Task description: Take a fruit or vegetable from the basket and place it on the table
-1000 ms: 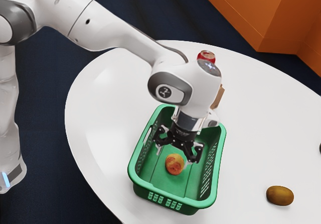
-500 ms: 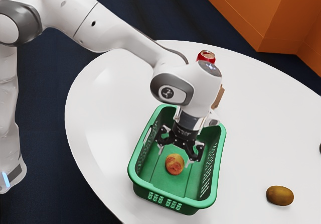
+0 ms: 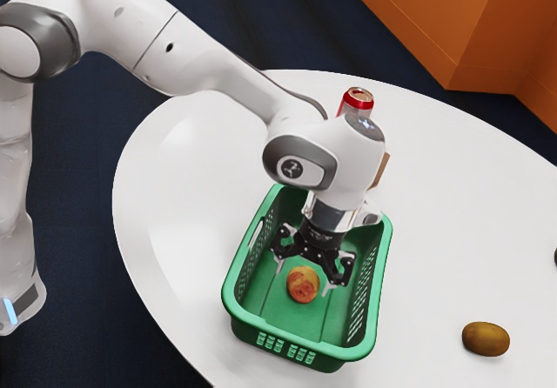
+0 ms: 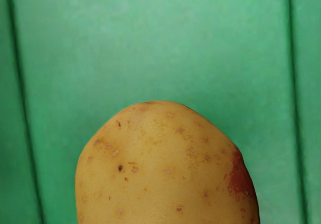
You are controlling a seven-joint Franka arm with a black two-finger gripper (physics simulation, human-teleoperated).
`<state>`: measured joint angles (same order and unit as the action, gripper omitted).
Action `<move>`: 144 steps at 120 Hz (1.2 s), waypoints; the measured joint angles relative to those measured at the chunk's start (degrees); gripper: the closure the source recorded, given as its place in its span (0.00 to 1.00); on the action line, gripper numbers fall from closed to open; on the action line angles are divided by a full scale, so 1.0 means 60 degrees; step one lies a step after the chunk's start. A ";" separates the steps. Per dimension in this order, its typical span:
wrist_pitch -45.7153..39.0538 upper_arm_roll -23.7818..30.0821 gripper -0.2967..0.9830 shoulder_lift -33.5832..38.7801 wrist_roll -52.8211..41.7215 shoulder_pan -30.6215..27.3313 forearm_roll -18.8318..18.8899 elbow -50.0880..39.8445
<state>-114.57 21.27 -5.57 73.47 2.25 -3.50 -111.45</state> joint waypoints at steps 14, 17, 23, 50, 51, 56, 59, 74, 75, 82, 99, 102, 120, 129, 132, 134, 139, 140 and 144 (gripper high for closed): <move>-0.0063 0.0000 0.23 -0.0019 -0.0008 -0.0001 -0.0007 -0.0125; -0.0088 0.0000 0.23 -0.0028 -0.0009 -0.0001 -0.0009 -0.0154; -0.0134 0.0000 0.23 -0.0037 -0.0012 -0.0001 -0.0011 -0.0187; -0.0295 0.0000 0.32 -0.0054 -0.0037 -0.0001 -0.0012 -0.0265; -0.0299 0.0000 0.34 -0.0052 -0.0039 -0.0001 -0.0011 -0.0266; -0.0320 0.0000 0.40 -0.0047 -0.0050 -0.0001 -0.0008 -0.0266; -0.0330 0.0000 0.44 -0.0042 -0.0056 -0.0001 -0.0005 -0.0266; -0.0355 0.0002 0.51 -0.0029 -0.0079 0.0002 0.0275 -0.0265; -0.0356 0.0002 0.51 -0.0027 -0.0081 0.0002 0.0310 -0.0265; -0.0362 0.0002 0.51 -0.0018 -0.0109 0.0001 0.0524 -0.0266; -0.0392 0.0002 0.53 -0.0007 -0.0182 -0.0005 0.0876 -0.0317; -0.0396 0.0001 0.54 -0.0004 -0.0193 -0.0004 0.0912 -0.0319; -0.0412 0.0003 0.51 0.0036 -0.0249 -0.0004 0.1029 -0.0308; -0.0412 0.0091 0.51 0.0072 -0.0275 -0.0034 0.1116 -0.0243; -0.0409 0.0131 0.51 0.0093 -0.0283 -0.0031 0.1159 -0.0200; -0.0405 0.0151 0.51 0.0113 -0.0288 -0.0020 0.1183 -0.0173; -0.0379 0.0183 0.51 0.0189 -0.0300 0.0014 0.1231 -0.0098; -0.0373 0.0186 0.51 0.0212 -0.0303 0.0021 0.1239 -0.0084; -0.0351 0.0199 0.51 0.0307 -0.0313 0.0038 0.1265 -0.0046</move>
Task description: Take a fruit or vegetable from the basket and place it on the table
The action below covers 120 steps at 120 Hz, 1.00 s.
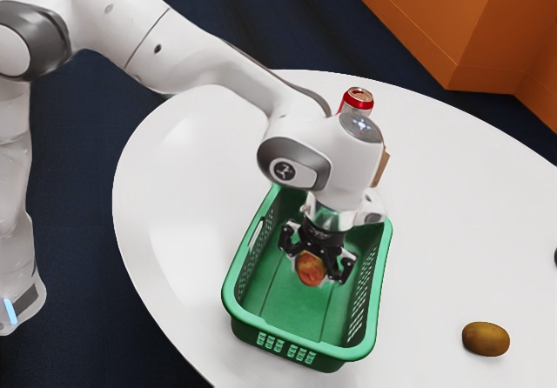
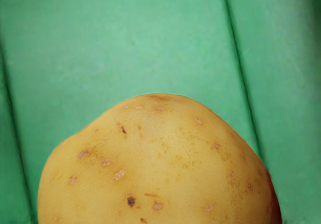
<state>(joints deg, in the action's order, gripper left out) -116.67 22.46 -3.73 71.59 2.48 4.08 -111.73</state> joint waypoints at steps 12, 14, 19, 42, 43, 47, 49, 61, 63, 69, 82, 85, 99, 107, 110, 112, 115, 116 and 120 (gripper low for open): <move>0.0120 0.0007 0.51 0.0431 -0.0031 0.0011 0.0019 0.0058; 0.0145 0.0007 0.51 0.0505 -0.0035 0.0009 0.0018 0.0066; 0.0216 0.0014 0.51 0.0716 -0.0046 -0.0009 0.0009 0.0079; 0.0859 0.0108 0.51 0.1347 -0.0101 -0.0253 0.0001 0.0099; 0.0898 0.0112 0.51 0.1357 -0.0105 -0.0287 -0.0001 0.0104; 0.1060 0.0195 0.51 0.1390 -0.0120 -0.0523 -0.0005 0.0160; 0.1150 0.0232 0.51 0.1402 -0.0127 -0.0642 -0.0006 0.0209; 0.1727 0.0637 0.51 0.1496 -0.0167 -0.1491 -0.0014 0.0507; 0.1827 0.0697 0.51 0.1512 -0.0174 -0.1628 -0.0016 0.0544; 0.2087 0.1018 0.51 0.1534 -0.0200 -0.2195 -0.0029 0.0613; 0.2476 0.1774 0.51 0.1550 -0.0289 -0.3425 -0.0066 0.0670; 0.2558 0.1923 0.51 0.1576 -0.0316 -0.3683 -0.0097 0.0688; 0.2948 0.2199 0.51 0.1806 -0.0453 -0.4486 -0.0233 0.0715; 0.3127 0.2234 0.51 0.1908 -0.0570 -0.4847 -0.0285 0.0706; 0.3181 0.2239 0.51 0.1935 -0.0627 -0.4975 -0.0321 0.0692; 0.3213 0.2239 0.51 0.1949 -0.0665 -0.5063 -0.0344 0.0684; 0.3257 0.2237 0.51 0.1970 -0.0724 -0.5199 -0.0376 0.0671; 0.3271 0.2234 0.51 0.1981 -0.0744 -0.5244 -0.0386 0.0665; 0.3322 0.2219 0.51 0.2017 -0.0824 -0.5410 -0.0417 0.0647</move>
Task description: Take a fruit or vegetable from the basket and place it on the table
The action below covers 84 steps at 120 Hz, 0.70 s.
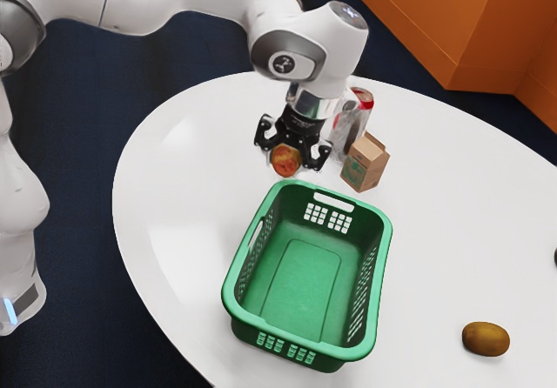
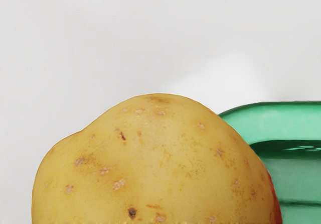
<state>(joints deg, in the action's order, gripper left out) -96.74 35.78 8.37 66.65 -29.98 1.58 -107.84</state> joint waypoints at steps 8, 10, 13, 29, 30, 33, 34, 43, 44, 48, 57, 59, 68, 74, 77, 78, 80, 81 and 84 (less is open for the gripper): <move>0.0108 -0.0193 0.51 0.0036 -0.0182 -0.0176 -0.0048 -0.0034; 0.0132 -0.0293 0.51 0.0040 -0.0238 -0.0187 -0.0072 -0.0054; 0.0172 -0.0469 0.51 0.0044 -0.0320 -0.0210 -0.0104 -0.0101; 0.0418 -0.1424 0.51 0.0059 -0.0779 -0.0286 -0.0198 -0.0234; 0.0430 -0.1464 0.51 0.0058 -0.0808 -0.0294 -0.0201 -0.0237; 0.0464 -0.1551 0.51 0.0056 -0.0890 -0.0313 -0.0209 -0.0242; 0.0474 -0.1573 0.51 0.0056 -0.0917 -0.0316 -0.0210 -0.0243; 0.0547 -0.1668 0.51 0.0053 -0.1142 -0.0301 -0.0224 -0.0256; 0.0555 -0.1673 0.51 0.0053 -0.1165 -0.0299 -0.0225 -0.0257; 0.0579 -0.1691 0.49 0.0046 -0.1247 -0.0285 -0.0239 -0.0256; 0.0609 -0.1965 0.39 0.0047 -0.1410 -0.0271 -0.0367 -0.0253; 0.0617 -0.2025 0.37 0.0048 -0.1443 -0.0269 -0.0387 -0.0253; 0.0687 -0.2230 0.31 0.0049 -0.1584 -0.0260 -0.0451 -0.0242; 0.0769 -0.2348 0.29 0.0032 -0.1672 -0.0287 -0.0496 -0.0203; 0.0796 -0.2369 0.28 0.0010 -0.1715 -0.0286 -0.0517 -0.0183; 0.0803 -0.2372 0.28 -0.0004 -0.1729 -0.0282 -0.0522 -0.0176; 0.0815 -0.2377 0.27 -0.0034 -0.1756 -0.0267 -0.0532 -0.0165; 0.0820 -0.2378 0.27 -0.0051 -0.1769 -0.0259 -0.0537 -0.0159; 0.0830 -0.2382 0.26 -0.0111 -0.1812 -0.0236 -0.0549 -0.0111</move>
<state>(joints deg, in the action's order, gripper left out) -91.75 21.49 7.70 55.77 -31.40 -1.71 -108.51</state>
